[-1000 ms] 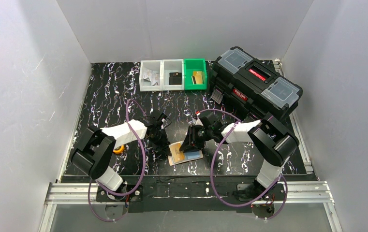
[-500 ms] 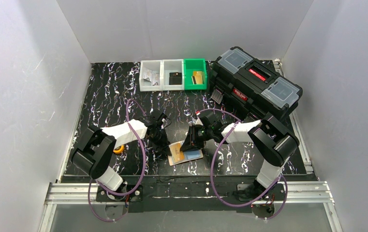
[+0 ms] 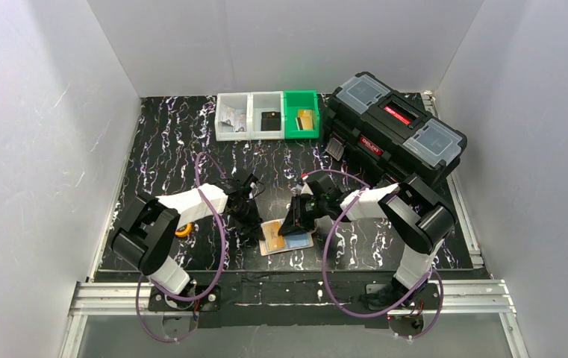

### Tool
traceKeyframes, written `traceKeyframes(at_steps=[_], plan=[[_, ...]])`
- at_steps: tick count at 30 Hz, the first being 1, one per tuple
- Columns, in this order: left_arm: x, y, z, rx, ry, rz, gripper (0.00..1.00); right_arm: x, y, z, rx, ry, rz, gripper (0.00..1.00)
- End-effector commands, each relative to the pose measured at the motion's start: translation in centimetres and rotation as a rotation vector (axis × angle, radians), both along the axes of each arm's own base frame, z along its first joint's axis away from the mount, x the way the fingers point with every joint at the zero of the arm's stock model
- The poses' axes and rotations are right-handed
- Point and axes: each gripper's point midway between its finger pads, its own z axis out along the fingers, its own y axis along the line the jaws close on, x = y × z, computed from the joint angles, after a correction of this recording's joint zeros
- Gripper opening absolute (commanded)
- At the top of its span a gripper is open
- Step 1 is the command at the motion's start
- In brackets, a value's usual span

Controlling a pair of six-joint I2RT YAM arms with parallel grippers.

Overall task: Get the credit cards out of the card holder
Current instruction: Remove the credit card from the card holder.

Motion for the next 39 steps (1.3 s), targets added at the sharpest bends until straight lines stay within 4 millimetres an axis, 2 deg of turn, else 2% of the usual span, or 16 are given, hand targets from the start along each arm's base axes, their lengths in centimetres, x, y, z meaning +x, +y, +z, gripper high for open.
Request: traceKeyframes(at_steps=[1,8,15,21,25,30,31,34,37,39], plan=[[-2.5,3.4,-3.7,0.186,0.071,-0.025,0.00,-0.1,1.4,0.9,0.053,-0.012,0.040,0.25],[-2.2,3.0,-3.6,0.170,0.064,-0.030,0.00,-0.6,2.5,1.3,0.070,-0.018,0.084,0.22],[-1.7,1.8,-3.1,0.124,0.050,-0.051,0.00,-0.7,2.6,1.3,0.074,-0.019,0.088,0.21],[-2.2,1.2,-3.4,0.104,0.071,-0.096,0.00,-0.7,2.7,1.9,0.086,-0.047,0.099,0.22],[-2.5,0.7,-3.4,0.086,0.076,-0.139,0.00,-0.6,2.5,2.0,0.075,-0.063,0.107,0.16],[-3.0,2.2,-3.6,0.160,0.087,-0.121,0.00,-0.7,2.1,1.7,0.052,-0.064,0.099,0.01],[-3.0,2.7,-3.7,0.180,0.084,-0.112,0.00,-0.7,1.9,1.6,0.046,-0.065,0.093,0.01],[-3.2,3.8,-3.5,0.196,0.068,-0.095,0.13,-0.7,1.4,1.2,0.033,-0.064,0.080,0.01],[-3.5,4.4,-3.5,0.213,0.065,-0.098,0.13,-0.6,1.0,1.0,0.031,-0.059,0.068,0.01],[-3.6,4.6,-3.8,0.217,0.069,-0.096,0.09,-0.6,0.8,0.9,0.028,-0.058,0.060,0.01]])
